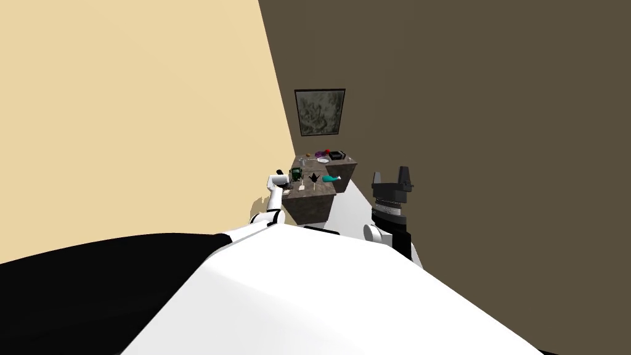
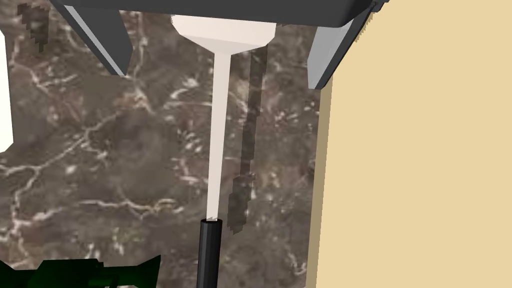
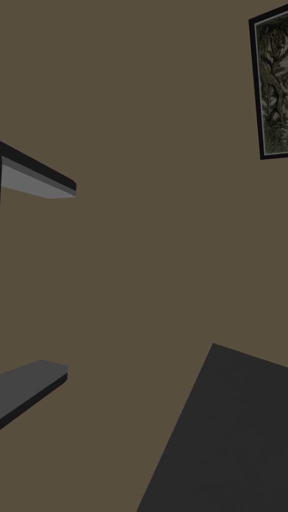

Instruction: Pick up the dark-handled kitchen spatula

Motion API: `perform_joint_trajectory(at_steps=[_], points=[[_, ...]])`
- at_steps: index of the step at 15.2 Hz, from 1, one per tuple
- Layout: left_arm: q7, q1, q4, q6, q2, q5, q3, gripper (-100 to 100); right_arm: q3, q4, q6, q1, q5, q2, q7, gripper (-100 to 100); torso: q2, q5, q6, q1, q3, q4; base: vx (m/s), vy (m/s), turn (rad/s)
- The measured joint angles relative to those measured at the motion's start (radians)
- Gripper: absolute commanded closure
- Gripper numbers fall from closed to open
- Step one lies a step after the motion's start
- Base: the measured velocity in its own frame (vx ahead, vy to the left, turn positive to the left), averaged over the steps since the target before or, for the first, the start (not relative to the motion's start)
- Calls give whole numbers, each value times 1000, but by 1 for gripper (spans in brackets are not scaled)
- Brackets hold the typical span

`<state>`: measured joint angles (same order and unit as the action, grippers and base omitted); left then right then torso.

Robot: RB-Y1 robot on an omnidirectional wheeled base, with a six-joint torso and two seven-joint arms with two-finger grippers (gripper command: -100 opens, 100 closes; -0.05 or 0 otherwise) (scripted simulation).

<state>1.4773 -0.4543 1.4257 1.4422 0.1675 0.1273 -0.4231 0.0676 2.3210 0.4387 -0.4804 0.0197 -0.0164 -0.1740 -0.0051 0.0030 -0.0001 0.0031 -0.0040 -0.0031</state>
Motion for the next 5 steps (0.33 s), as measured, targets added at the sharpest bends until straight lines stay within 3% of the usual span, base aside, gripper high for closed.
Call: perform_joint_trajectory(at_steps=[2, 3, 5], points=[[-4, 13, -6, -24, -4, -1, -1, -100, 0, 0, 0, 0, 0, 0, 0, 0, -2, 0, 0, 0, -1, 0, 38, 3, 13], [-4, 14, -8, -29, -4, -1, -1, 100, 0, 0, 0, 0, 0, 0, 0, 0, -1, 0, 0, 0, -1, 0, -12, -1, -23], [-1, 2, -2, -11, -1, 0, 0, 100, 0, 0, 0, 0, 0, 0, 0, 0, 2, 0, 0, 0, 1, 0, -33, 0, -30]])
